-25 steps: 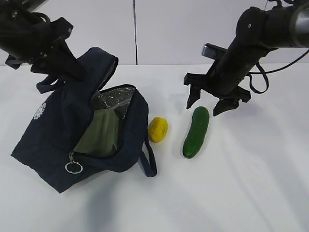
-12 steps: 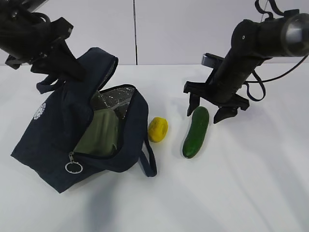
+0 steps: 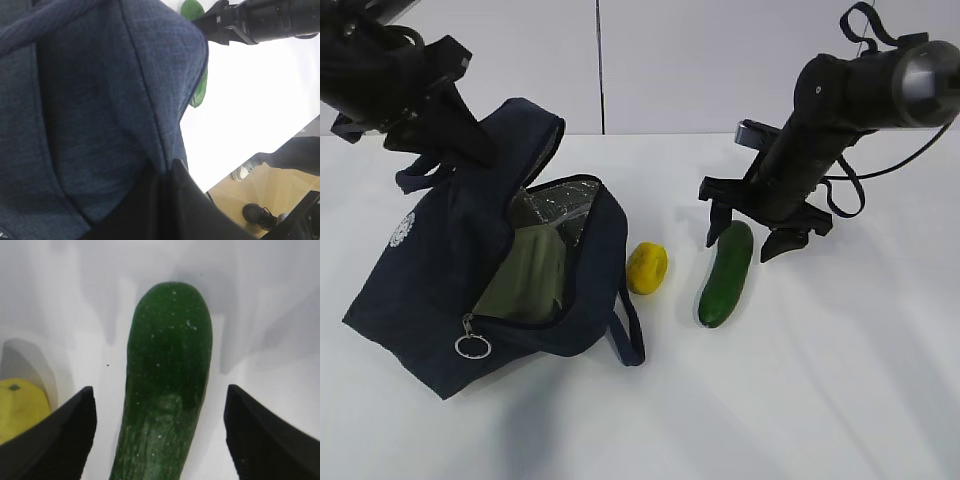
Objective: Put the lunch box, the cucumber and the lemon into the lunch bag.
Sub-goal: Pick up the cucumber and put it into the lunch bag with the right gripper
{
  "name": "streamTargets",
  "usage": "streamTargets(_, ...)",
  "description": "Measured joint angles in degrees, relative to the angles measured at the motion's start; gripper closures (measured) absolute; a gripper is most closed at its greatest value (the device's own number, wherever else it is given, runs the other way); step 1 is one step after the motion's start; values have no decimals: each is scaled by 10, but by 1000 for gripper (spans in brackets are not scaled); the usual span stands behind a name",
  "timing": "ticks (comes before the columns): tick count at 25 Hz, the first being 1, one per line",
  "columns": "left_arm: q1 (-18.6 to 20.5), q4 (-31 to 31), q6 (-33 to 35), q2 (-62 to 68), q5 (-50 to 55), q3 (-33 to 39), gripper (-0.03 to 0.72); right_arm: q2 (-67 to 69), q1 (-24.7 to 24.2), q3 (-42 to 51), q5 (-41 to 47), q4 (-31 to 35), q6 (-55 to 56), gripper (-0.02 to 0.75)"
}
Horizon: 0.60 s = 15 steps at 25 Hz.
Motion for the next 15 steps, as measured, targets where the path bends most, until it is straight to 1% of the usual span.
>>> streamTargets(8, 0, 0, 0, 0, 0, 0, 689, 9, 0, -1, -5, 2, 0, 155)
streamTargets(10, 0, 0, 0, 0, 0, 0, 689, 9, 0, -1, -5, 3, 0, 174)
streamTargets(15, 0, 0, 0, 0, 0, 0, 689, 9, 0, -1, -5, 3, 0, 276)
